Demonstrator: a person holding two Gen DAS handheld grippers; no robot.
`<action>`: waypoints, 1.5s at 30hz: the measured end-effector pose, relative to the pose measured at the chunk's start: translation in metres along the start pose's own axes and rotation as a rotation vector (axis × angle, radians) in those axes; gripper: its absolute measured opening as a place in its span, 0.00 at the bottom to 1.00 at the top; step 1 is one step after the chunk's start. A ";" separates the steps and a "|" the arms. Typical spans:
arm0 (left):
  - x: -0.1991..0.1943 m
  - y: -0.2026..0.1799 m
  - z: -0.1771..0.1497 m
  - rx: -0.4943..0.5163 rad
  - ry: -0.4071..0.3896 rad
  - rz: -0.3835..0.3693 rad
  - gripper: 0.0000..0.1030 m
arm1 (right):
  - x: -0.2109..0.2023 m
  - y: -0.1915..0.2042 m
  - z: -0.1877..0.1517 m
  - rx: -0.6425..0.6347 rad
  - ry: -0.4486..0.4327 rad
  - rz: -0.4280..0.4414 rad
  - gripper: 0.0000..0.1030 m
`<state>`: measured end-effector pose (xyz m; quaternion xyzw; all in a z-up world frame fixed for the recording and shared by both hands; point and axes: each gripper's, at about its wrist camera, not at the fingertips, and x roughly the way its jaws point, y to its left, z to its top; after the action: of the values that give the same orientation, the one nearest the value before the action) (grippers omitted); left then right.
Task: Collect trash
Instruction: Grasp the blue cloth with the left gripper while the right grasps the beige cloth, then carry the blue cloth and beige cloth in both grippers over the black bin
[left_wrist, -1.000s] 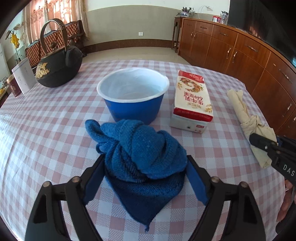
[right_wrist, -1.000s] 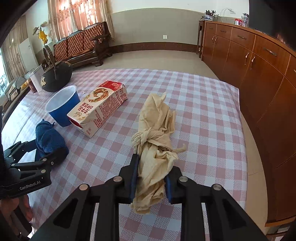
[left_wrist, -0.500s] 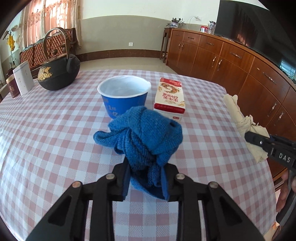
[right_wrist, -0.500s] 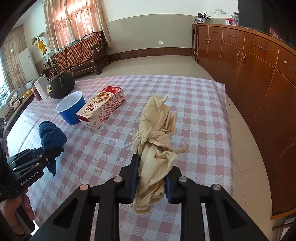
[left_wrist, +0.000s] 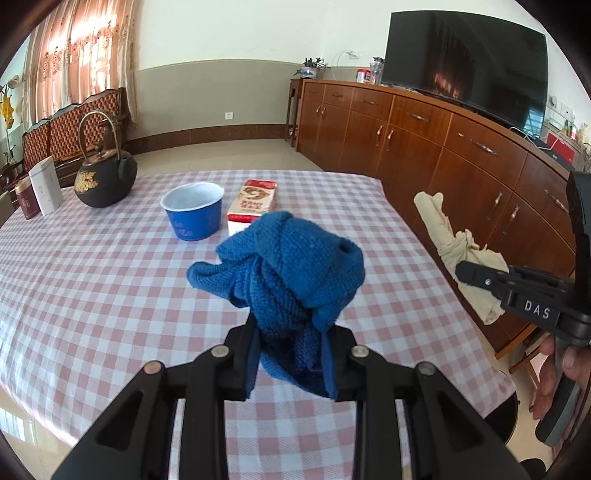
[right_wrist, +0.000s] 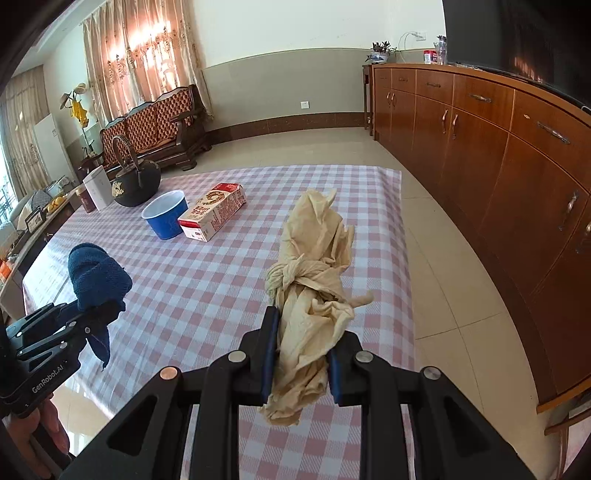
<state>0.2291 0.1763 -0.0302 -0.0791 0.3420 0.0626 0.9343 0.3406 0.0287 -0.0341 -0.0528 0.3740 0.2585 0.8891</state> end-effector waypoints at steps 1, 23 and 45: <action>-0.004 -0.007 -0.002 0.007 -0.002 -0.009 0.28 | -0.006 0.000 -0.004 0.001 -0.002 -0.002 0.24; -0.053 -0.143 -0.029 0.181 -0.046 -0.231 0.28 | -0.151 -0.084 -0.081 0.124 -0.091 -0.183 0.24; -0.050 -0.279 -0.065 0.362 0.013 -0.422 0.28 | -0.229 -0.202 -0.170 0.308 -0.073 -0.357 0.24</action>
<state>0.1980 -0.1123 -0.0176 0.0195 0.3297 -0.1961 0.9233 0.1983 -0.2901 -0.0171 0.0278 0.3613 0.0388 0.9312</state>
